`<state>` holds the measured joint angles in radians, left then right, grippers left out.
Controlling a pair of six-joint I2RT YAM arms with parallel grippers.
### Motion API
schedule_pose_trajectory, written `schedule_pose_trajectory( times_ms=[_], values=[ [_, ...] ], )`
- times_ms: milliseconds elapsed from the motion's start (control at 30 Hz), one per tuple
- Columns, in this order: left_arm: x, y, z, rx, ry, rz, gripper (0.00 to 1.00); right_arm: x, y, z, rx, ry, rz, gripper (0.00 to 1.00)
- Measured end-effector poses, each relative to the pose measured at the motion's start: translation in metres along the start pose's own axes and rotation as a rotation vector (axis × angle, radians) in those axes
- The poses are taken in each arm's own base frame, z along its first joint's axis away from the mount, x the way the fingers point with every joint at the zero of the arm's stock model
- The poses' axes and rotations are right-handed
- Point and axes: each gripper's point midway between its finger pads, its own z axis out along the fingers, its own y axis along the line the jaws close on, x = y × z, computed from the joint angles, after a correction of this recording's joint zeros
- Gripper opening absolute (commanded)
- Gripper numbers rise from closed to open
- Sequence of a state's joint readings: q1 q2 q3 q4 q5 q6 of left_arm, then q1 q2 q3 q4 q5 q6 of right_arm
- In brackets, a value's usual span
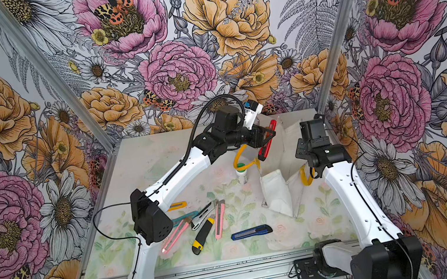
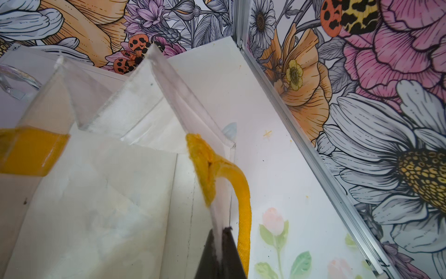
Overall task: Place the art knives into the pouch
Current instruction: Place the utility knife in the pouch, then pick up the utility knife at the center of the board.
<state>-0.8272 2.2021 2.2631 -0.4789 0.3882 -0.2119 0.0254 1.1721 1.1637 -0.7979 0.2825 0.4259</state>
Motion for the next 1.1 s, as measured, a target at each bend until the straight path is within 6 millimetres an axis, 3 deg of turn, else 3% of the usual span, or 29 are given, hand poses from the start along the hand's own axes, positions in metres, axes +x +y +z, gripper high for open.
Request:
schedule_pose_trajectory(
  times_ms=[167,300,367,467,533,567,633,733,833,933,1100],
  values=[
    [-0.007,0.002,-0.011,-0.005,-0.021,0.008,0.99,0.000,0.000,0.000,-0.001,-0.002,0.001,0.00],
    [-0.007,0.031,-0.044,-0.114,-0.029,0.015,0.99,0.000,0.000,0.001,0.000,-0.001,0.001,0.00],
    [-0.004,0.061,-0.078,-0.228,-0.038,0.006,0.99,0.001,0.000,0.001,0.001,0.001,0.003,0.00],
    [0.004,0.121,-0.153,-0.452,-0.061,-0.064,0.98,0.002,-0.001,0.002,0.006,0.002,0.002,0.00],
    [0.020,0.164,-0.210,-0.628,-0.079,-0.157,0.96,0.001,-0.002,0.002,0.010,0.000,0.002,0.00],
    [0.030,0.180,-0.233,-0.699,-0.088,-0.209,0.96,0.001,-0.002,0.002,0.012,-0.002,0.002,0.00],
    [0.070,0.212,-0.279,-0.851,-0.079,-0.353,0.96,0.001,-0.002,0.002,0.015,-0.002,0.002,0.00],
    [0.147,0.232,-0.312,-1.000,-0.003,-0.556,0.98,0.002,-0.003,0.005,0.024,0.004,-0.001,0.00],
    [0.215,0.233,-0.319,-1.082,0.090,-0.723,0.99,0.003,-0.003,0.009,0.035,0.014,-0.007,0.00],
    [0.265,0.230,-0.322,-1.137,0.154,-0.868,0.99,0.002,-0.003,0.012,0.040,0.019,-0.009,0.00],
    [0.296,0.231,-0.320,-1.189,0.153,-1.024,0.99,0.000,-0.002,0.012,0.040,0.015,-0.008,0.00]
  ],
)
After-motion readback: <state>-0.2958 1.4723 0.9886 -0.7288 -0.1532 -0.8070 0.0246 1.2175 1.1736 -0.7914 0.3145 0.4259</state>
